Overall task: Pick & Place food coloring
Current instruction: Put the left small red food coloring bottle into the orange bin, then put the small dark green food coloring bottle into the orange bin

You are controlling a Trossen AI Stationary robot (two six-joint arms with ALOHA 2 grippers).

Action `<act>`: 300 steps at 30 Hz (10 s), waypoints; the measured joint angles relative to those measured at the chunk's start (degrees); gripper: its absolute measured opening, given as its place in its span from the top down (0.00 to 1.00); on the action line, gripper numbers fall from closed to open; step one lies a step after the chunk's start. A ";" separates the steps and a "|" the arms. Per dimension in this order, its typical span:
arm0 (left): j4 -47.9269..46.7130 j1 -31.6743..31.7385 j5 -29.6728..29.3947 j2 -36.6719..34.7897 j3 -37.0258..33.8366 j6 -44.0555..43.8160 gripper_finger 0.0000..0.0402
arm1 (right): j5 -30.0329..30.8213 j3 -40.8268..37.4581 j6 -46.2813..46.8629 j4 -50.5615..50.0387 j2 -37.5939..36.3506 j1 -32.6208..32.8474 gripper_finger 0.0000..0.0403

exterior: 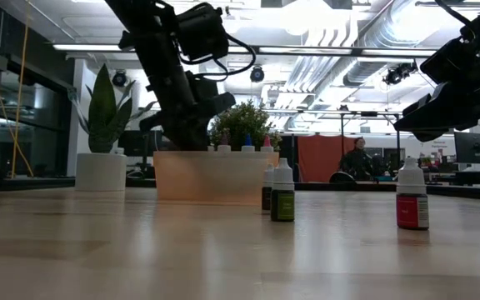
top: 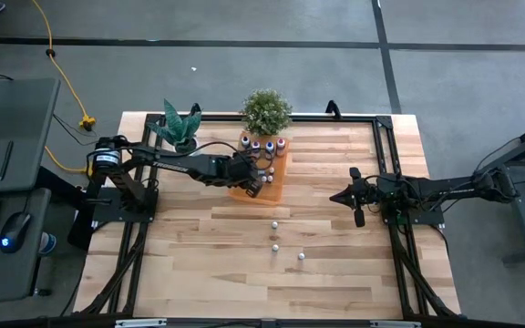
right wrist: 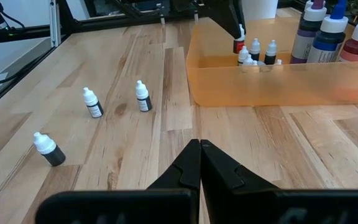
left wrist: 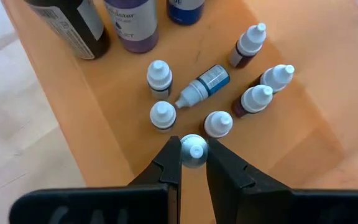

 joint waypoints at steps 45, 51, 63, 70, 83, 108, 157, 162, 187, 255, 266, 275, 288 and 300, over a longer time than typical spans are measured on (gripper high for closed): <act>2.42 0.00 -2.51 -0.32 0.02 8.00 0.65 | 0.01 0.00 0.00 -0.01 0.00 -0.02 1.00; 2.99 -0.02 -2.72 -5.22 0.02 15.11 0.65 | 0.02 0.00 0.00 -0.02 0.00 0.00 1.00; 12.29 -1.85 2.45 -17.20 -0.02 26.62 0.65 | 0.02 0.00 0.00 -0.02 0.00 -0.02 1.00; 18.35 -4.86 15.65 -18.86 0.84 32.27 0.65 | 0.01 0.00 0.00 -0.01 0.00 -0.01 1.00; 1.29 -12.07 23.25 -16.20 13.94 43.01 0.65 | 0.02 0.00 0.00 -0.02 0.00 -0.02 1.00; -20.09 -20.35 26.75 11.24 32.17 67.06 0.65 | 0.02 0.00 0.00 0.00 0.00 -0.02 1.00; -9.11 -20.13 24.81 26.72 32.26 68.12 0.42 | 0.04 0.00 0.00 0.22 0.76 0.00 1.00; -9.58 -19.59 24.41 26.25 32.27 67.75 0.42 | 0.04 0.00 0.00 0.22 0.76 0.00 1.00; -17.11 -19.52 28.27 26.16 37.90 64.50 0.42 | 0.02 0.00 0.00 0.22 0.76 -0.02 1.00; -41.73 -17.85 29.86 28.13 62.82 60.27 0.92 | 0.02 0.00 0.00 0.22 0.74 0.00 1.00; -54.64 -13.60 29.23 28.13 67.17 39.91 0.92 | 0.02 0.00 0.00 0.22 0.74 0.00 1.00; -53.27 -10.25 25.89 28.02 67.17 35.84 0.92 | 0.02 0.00 0.00 0.22 0.74 -0.02 1.00; -54.61 -7.38 13.02 20.91 65.11 30.88 0.92 | 0.02 0.00 0.00 0.22 0.76 0.00 1.00; -29.01 -6.28 11.17 1.89 31.72 21.16 0.92 | 0.02 0.00 0.00 0.18 0.72 -0.02 1.00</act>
